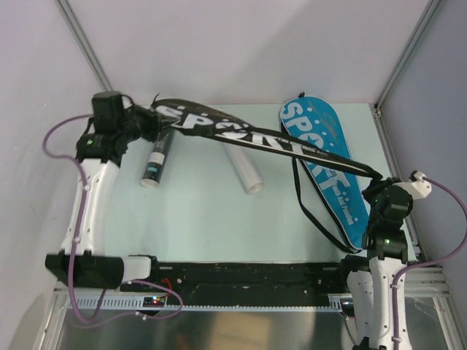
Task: Pack up the badminton gear
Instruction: Place the racket bag at the center of the board.
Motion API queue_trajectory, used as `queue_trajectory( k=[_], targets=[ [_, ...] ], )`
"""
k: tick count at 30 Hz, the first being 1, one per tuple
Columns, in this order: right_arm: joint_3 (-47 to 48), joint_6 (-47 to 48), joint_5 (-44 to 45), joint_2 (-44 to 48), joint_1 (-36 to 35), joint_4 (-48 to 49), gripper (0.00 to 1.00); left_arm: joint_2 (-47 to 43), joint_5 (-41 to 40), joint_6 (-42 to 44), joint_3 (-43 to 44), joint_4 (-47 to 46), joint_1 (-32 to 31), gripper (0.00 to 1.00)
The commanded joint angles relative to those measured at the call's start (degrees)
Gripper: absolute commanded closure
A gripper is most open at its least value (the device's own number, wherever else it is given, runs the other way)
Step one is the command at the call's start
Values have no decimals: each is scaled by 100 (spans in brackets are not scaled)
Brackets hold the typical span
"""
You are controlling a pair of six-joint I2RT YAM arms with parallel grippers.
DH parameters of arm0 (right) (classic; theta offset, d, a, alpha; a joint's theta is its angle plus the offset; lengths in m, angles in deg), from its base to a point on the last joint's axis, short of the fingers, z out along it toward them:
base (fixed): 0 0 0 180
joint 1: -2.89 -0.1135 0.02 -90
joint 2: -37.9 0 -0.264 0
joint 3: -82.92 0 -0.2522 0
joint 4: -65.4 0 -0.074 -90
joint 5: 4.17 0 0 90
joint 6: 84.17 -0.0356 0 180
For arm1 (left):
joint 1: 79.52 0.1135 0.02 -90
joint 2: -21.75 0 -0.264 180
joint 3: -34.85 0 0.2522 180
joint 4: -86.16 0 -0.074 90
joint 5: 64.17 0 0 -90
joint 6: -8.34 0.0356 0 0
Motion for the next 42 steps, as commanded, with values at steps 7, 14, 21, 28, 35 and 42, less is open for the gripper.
queue_trajectory(
  k=[7, 14, 21, 28, 35, 42],
  targets=[
    [250, 192, 1018, -124, 1050, -49, 100, 2693, 820, 1185, 2072, -3488, -1420, 100],
    [117, 345, 1635, -423, 1161, 6, 96, 4771, 1290, 421, 2521, -5780, -1966, 100],
    [193, 600, 1285, -376, 1230, -100, 33, 6344, 1325, 495, 3713, -5969, -2172, 55],
    [671, 671, 526, -612, 1025, -69, 1, 5897, 1446, 1084, 2968, -5977, -1947, 4],
    [1432, 358, -257, -1277, -320, -655, 1, 4070, 1220, 2276, 1207, -5206, -1529, 0],
    [2042, 494, -532, -1188, -2179, -1105, 1, 2117, 313, 3812, -106, -3533, -1496, 0]
  ],
)
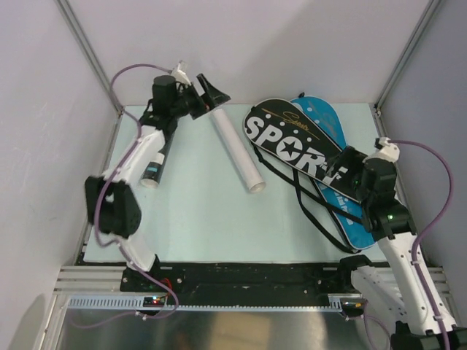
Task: Pack up the badminton gear
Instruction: Place the racket bag at the center of the board, then reset both arms
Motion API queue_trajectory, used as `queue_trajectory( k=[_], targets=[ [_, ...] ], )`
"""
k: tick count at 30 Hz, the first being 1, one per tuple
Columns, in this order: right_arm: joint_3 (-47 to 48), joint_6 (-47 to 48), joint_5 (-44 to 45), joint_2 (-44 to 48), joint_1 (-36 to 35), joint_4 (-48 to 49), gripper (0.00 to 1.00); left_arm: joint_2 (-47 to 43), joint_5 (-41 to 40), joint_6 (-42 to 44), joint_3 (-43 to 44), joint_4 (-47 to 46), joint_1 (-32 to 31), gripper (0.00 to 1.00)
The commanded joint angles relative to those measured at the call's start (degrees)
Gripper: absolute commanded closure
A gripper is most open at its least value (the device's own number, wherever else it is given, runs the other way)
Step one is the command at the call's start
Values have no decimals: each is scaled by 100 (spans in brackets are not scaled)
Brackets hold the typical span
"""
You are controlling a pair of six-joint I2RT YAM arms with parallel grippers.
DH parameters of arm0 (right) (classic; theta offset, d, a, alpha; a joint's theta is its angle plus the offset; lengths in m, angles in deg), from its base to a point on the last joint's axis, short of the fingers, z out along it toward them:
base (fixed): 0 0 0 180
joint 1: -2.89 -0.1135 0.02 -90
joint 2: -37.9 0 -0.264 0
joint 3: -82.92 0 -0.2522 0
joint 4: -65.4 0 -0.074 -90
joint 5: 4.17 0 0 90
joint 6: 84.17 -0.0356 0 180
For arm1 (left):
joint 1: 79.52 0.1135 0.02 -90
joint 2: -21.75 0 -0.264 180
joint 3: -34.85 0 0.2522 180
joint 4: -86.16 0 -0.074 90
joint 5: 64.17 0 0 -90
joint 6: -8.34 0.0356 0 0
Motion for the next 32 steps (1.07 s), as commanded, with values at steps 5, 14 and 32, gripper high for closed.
queue_trajectory(
  k=[5, 14, 32],
  targets=[
    [483, -204, -810, 298, -1158, -588, 1, -2912, -571, 1472, -1701, 859, -154, 0],
    [382, -81, -1438, 749, -1480, -848, 1, -5837, -961, 1763, -3773, 925, -206, 0],
    [240, -105, -1634, 1103, -1487, -509, 1, -7472, -1606, 2183, -4948, 948, -208, 0]
  ],
)
